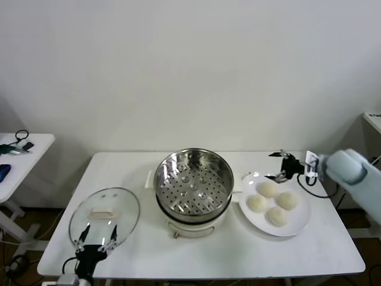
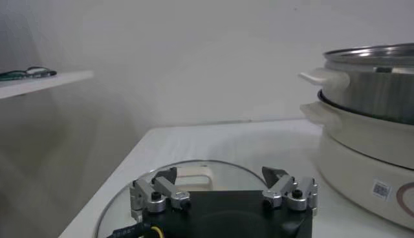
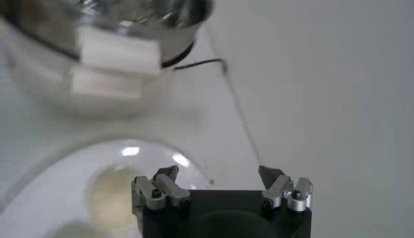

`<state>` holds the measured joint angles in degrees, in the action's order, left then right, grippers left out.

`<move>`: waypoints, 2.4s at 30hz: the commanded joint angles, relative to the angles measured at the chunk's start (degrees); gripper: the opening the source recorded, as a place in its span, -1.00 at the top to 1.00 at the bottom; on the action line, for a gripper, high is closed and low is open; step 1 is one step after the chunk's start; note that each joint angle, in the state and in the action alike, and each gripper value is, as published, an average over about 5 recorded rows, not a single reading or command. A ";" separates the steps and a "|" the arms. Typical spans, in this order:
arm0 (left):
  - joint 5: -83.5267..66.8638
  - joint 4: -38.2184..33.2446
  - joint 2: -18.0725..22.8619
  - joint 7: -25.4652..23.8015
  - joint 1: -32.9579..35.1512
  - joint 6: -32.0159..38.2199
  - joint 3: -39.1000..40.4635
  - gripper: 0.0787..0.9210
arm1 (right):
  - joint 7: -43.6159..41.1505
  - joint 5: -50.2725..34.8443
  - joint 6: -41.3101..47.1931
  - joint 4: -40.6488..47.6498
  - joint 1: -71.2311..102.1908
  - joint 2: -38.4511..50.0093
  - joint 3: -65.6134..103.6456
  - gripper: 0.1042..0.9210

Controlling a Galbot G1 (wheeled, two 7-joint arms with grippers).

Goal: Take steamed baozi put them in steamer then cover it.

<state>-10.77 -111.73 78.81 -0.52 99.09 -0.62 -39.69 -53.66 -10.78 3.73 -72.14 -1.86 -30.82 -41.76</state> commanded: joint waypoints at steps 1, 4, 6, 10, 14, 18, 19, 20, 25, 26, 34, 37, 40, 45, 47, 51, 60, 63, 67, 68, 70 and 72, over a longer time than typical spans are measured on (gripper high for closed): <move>-0.13 0.14 0.16 0.09 0.23 0.61 0.24 -0.77 | -14.29 2.06 -4.12 12.73 -27.80 -6.24 -33.42 -0.76; -0.26 0.12 0.14 0.11 0.37 0.78 0.22 -0.77 | -11.93 1.32 -1.06 13.44 -24.31 -9.74 -32.27 -0.76; -0.32 0.04 0.07 0.11 0.45 0.81 0.18 -0.77 | -10.63 1.28 0.62 14.56 -21.76 -12.17 -30.98 -0.76; -0.35 0.02 -0.04 0.10 0.35 0.83 0.08 -0.77 | -8.67 1.27 2.72 18.12 -17.01 -16.32 -27.96 -0.76; -0.39 0.21 -0.04 0.11 0.20 0.85 -0.01 -0.77 | -8.36 1.91 3.24 21.43 -13.65 -19.23 -25.81 -0.76; -0.42 0.30 -0.04 0.12 0.26 0.98 -0.15 -0.77 | -8.31 2.40 3.30 23.78 -11.39 -21.03 -24.46 -0.76; -0.43 0.35 -0.04 0.12 0.26 1.01 -0.18 -0.77 | -8.27 2.54 3.32 24.25 -10.91 -21.36 -24.13 -0.76; -0.44 0.41 -0.05 0.12 0.24 1.03 -0.20 -0.77 | -8.21 2.70 3.34 24.68 -10.49 -21.64 -23.85 -0.76; -0.45 0.66 -0.01 0.13 0.24 1.07 -0.10 -0.77 | -7.87 3.64 3.56 26.24 -8.82 -22.49 -22.92 -0.76; -0.45 0.69 0.01 0.13 0.24 1.07 -0.07 -0.77 | -7.76 3.95 3.55 26.55 -8.56 -22.60 -22.73 -0.76; -0.43 0.92 -0.01 0.15 0.10 1.22 -0.02 -0.77 | -6.12 4.79 3.36 30.39 -6.67 -24.13 -19.82 -0.76; -0.43 1.08 -0.10 0.18 0.14 1.41 -0.11 -0.77 | -5.71 4.96 3.24 31.44 -6.23 -24.63 -19.07 -0.76; -0.50 1.17 -0.14 0.23 0.17 1.51 -0.19 -0.77 | -5.62 5.41 3.19 32.24 -6.09 -25.06 -18.88 -0.76; -0.63 1.01 -0.03 0.24 0.33 1.53 -0.23 -0.77 | -6.17 5.95 3.10 32.38 -5.98 -25.05 -19.18 -0.72; -0.68 0.98 -0.02 0.25 0.40 1.55 -0.25 -0.77 | -6.24 5.88 3.10 32.28 -5.92 -25.06 -19.13 -0.66; -0.70 1.01 -0.01 0.28 0.42 1.60 -0.26 -0.77 | -6.25 5.73 2.97 32.12 -5.76 -25.20 -18.84 -0.54; -0.50 0.49 0.32 0.50 0.68 1.45 -0.19 -0.77 | -6.74 5.44 1.72 29.04 -8.57 -23.94 -20.33 -0.44; -0.50 0.26 0.37 0.75 0.80 1.40 -0.11 -0.77 | -7.57 4.42 -0.50 26.46 -14.22 -22.91 -24.54 -0.44; -0.46 -0.03 0.29 1.16 0.74 1.30 0.12 -0.77 | -9.00 1.29 -5.89 21.88 -27.12 -22.62 -35.10 -0.45; -0.44 -0.09 0.28 1.20 0.70 1.27 0.20 -0.77 | -9.26 0.23 -7.34 20.42 -30.85 -22.87 -37.74 -0.45; -0.37 -0.19 0.25 1.26 0.62 1.21 0.37 -0.77 | -9.48 -2.27 -10.18 16.97 -38.62 -23.77 -42.31 -0.45; -0.30 -0.33 0.22 1.30 0.60 1.15 0.54 -0.77 | -9.48 -4.41 -12.48 12.67 -45.08 -25.09 -45.54 -0.45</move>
<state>-11.19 -111.80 79.15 0.64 99.73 0.65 -39.34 -62.13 -9.42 -0.55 -49.26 -24.35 -54.71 -72.69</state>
